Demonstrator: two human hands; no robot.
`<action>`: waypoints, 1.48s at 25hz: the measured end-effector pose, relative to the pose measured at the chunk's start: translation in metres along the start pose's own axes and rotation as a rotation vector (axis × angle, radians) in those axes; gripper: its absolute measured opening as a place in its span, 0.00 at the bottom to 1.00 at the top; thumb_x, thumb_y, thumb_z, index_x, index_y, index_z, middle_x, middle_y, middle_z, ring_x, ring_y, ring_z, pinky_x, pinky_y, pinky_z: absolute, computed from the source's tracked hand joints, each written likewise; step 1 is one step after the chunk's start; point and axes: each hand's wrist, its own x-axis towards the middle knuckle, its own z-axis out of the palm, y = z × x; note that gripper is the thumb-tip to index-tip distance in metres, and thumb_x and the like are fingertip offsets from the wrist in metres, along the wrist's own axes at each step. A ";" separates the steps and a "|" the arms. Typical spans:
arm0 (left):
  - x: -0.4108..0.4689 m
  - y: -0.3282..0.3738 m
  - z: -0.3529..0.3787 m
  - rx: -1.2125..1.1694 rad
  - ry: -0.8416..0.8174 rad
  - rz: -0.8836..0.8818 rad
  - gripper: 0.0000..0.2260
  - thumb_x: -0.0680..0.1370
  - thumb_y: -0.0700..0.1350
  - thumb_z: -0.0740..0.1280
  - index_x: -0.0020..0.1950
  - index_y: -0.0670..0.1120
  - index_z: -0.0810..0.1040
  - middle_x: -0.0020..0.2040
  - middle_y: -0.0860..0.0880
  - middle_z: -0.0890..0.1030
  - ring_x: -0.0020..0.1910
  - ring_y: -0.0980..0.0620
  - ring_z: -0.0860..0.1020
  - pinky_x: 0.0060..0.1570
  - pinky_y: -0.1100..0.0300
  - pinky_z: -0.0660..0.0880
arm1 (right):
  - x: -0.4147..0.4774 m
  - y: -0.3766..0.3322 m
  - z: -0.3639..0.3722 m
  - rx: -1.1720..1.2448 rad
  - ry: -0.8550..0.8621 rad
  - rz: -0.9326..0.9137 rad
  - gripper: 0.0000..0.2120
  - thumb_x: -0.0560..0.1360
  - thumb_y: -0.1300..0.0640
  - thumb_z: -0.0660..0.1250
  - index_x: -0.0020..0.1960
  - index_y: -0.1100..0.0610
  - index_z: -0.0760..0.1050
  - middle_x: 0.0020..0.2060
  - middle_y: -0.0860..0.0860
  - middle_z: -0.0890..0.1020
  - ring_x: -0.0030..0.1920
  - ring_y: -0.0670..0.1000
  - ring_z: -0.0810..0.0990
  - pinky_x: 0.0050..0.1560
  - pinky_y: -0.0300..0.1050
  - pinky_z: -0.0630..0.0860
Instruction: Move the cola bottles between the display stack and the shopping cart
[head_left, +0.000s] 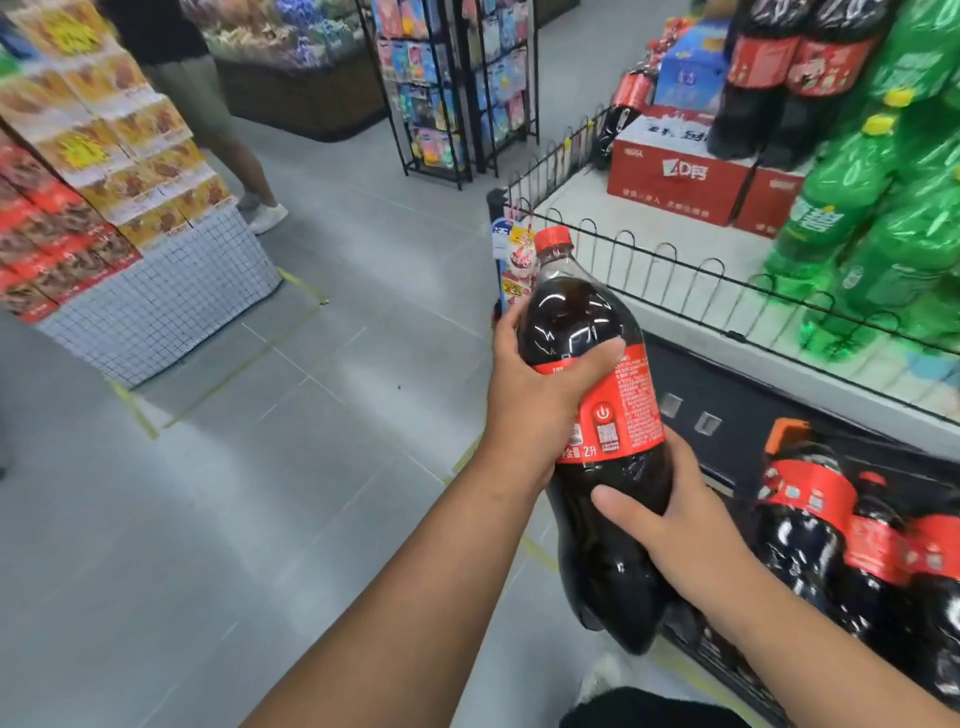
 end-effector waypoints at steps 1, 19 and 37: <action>0.012 0.003 0.000 0.004 0.017 0.004 0.35 0.70 0.44 0.81 0.71 0.60 0.68 0.60 0.51 0.83 0.54 0.48 0.85 0.55 0.45 0.83 | 0.015 -0.005 0.001 0.005 -0.021 -0.007 0.36 0.61 0.43 0.75 0.64 0.35 0.61 0.53 0.34 0.78 0.47 0.25 0.76 0.41 0.23 0.71; 0.254 0.058 -0.001 0.062 -0.030 0.045 0.38 0.64 0.47 0.82 0.70 0.59 0.69 0.59 0.51 0.84 0.53 0.47 0.86 0.56 0.43 0.82 | 0.246 -0.061 0.037 0.041 0.048 0.032 0.33 0.68 0.50 0.77 0.64 0.37 0.61 0.48 0.32 0.76 0.42 0.23 0.74 0.36 0.20 0.69; 0.479 0.101 0.082 0.110 -0.467 -0.006 0.33 0.71 0.43 0.81 0.69 0.60 0.69 0.58 0.51 0.84 0.53 0.49 0.86 0.54 0.46 0.83 | 0.438 -0.106 0.019 0.161 0.463 0.051 0.35 0.67 0.49 0.78 0.67 0.39 0.64 0.52 0.33 0.79 0.49 0.29 0.77 0.41 0.24 0.72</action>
